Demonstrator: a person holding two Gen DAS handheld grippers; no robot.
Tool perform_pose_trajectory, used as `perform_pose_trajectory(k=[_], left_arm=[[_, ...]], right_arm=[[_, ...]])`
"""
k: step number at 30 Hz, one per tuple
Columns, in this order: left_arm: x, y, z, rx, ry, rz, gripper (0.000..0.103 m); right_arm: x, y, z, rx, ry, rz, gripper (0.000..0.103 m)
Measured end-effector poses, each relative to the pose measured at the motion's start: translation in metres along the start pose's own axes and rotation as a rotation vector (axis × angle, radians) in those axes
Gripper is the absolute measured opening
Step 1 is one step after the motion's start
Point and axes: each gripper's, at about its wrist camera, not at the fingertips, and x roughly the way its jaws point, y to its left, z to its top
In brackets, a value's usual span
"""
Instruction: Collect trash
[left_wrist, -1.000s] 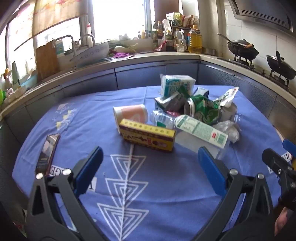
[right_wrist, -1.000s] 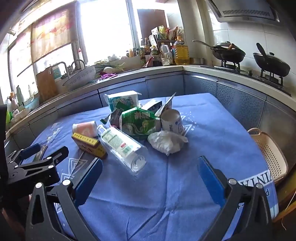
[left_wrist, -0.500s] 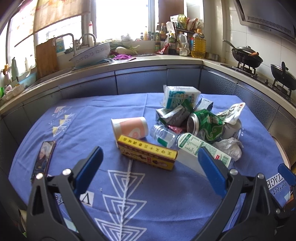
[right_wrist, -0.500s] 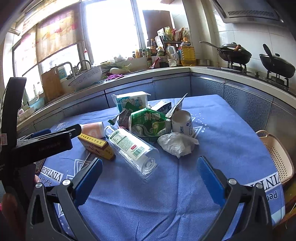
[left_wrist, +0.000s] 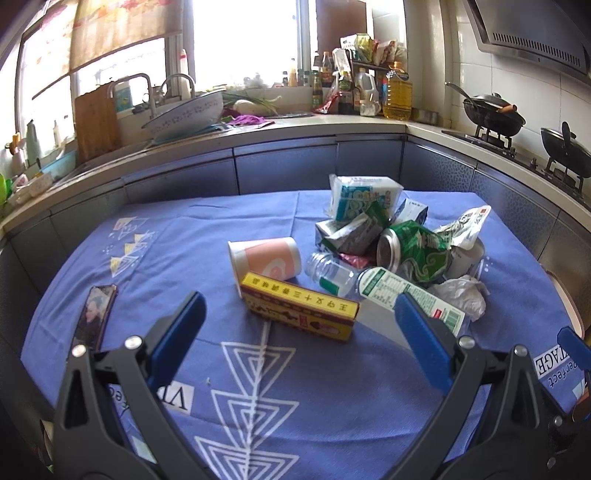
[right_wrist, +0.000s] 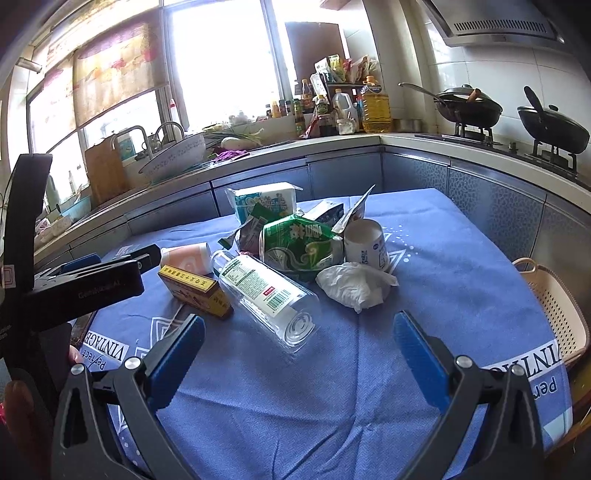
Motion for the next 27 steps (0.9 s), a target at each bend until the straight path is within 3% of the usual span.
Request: perform_pose_trajectory(k=[17,27], left_arm=[[0.005,-0.003,-0.010,0.009,0.026,0.002,0.099],[0.005,0.001,-0.019,0.005,-0.010,0.009,0.099]], right_arm=[[0.004,-0.007,-0.005,0.030,0.014,-0.007,0.098],[0.006,-0.006,-0.006,0.029,0.021,-0.004,0.097]])
